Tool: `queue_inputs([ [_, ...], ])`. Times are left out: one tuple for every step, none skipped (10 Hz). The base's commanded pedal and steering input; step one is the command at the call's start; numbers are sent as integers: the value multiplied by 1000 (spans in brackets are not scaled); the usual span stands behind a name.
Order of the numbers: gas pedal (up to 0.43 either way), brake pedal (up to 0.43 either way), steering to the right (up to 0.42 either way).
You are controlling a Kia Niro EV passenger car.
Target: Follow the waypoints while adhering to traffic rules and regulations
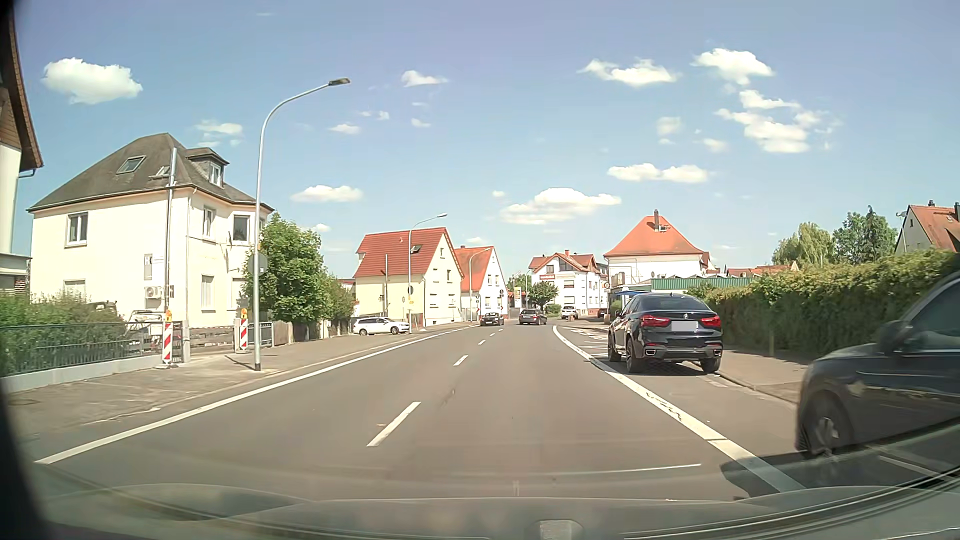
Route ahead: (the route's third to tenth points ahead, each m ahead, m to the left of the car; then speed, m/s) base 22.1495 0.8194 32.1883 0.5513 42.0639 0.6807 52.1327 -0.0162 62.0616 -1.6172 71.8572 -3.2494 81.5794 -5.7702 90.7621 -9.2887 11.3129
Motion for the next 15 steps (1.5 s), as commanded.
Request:
queue_inputs([
  [8, 30, 4],
  [0, 30, 5],
  [0, 30, 5],
  [0, 30, 4],
  [0, 30, 4],
  [0, 30, 4],
  [0, 30, 4],
  [0, 30, 3],
  [0, 30, 3],
  [0, 30, 3],
  [0, 30, 3],
  [0, 30, 3],
  [0, 30, 4],
  [0, 30, 4],
  [0, 30, 3],
])
